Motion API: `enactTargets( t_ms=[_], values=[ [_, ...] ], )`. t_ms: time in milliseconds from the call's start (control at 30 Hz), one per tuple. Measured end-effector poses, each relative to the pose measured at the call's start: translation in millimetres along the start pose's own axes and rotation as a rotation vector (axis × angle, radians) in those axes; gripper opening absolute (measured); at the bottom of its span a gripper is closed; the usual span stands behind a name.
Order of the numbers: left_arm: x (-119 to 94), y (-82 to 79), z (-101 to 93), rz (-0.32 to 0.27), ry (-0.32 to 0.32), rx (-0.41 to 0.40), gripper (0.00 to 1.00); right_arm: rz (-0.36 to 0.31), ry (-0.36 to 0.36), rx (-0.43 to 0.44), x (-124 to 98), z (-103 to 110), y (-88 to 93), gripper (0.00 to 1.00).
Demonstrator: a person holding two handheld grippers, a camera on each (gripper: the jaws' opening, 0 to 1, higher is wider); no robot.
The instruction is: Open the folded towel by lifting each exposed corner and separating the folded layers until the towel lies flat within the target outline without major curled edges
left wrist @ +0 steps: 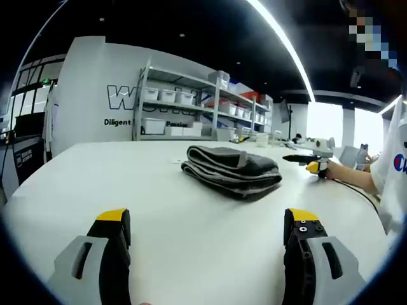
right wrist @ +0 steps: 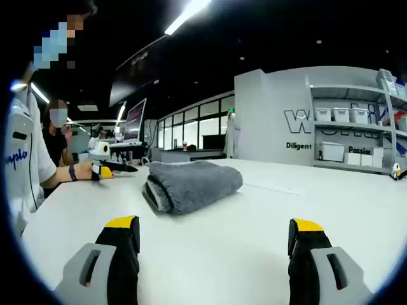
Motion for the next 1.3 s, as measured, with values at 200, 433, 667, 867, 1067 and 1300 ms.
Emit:
enactTargets(
  t_ms=[200, 433, 667, 867, 1067, 1300],
  values=[
    [0.2, 0.1, 0.7, 0.001, -0.001, 0.001, 0.99, 0.001, 0.000, 0.000, 0.2, -0.7, 0.2, 0.99],
    [0.3, 0.5, 0.1, 0.003, -0.002, 0.002, 0.99, 0.001, -0.001, 0.000, 0.1, -0.8, 0.4, 0.99],
    [0.2, 0.9, 0.2, 0.003, -0.002, 0.002, 0.99, 0.003, -0.001, -0.001, -0.1, -0.7, 1.0, 0.99],
    [0.2, 1.3, -0.1, 0.005, -0.004, 0.004, 0.99, 0.007, -0.001, -0.001, -0.2, -0.2, 1.5, 0.99],
    [-0.1, 1.5, -0.3, 0.006, -0.004, 0.003, 0.99, 0.006, -0.001, 0.000, -0.4, -0.2, 1.5, 0.99],
    [-0.5, 1.6, -0.6, 0.008, -0.006, 0.005, 0.99, 0.009, -0.002, -0.002, -0.3, 0.5, 1.6, 0.99]
  ],
)
Point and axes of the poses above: the point that each gripper's makers call its tool centre point, and the gripper's own axes: x roughly forward along the fingers, z roughly to its left, y roughly out of its underside, the point moved 8 cm from there along -x, roughly backward along the fingers, and after that the axes turned 7 degrees about z, right-handed, at the moved point
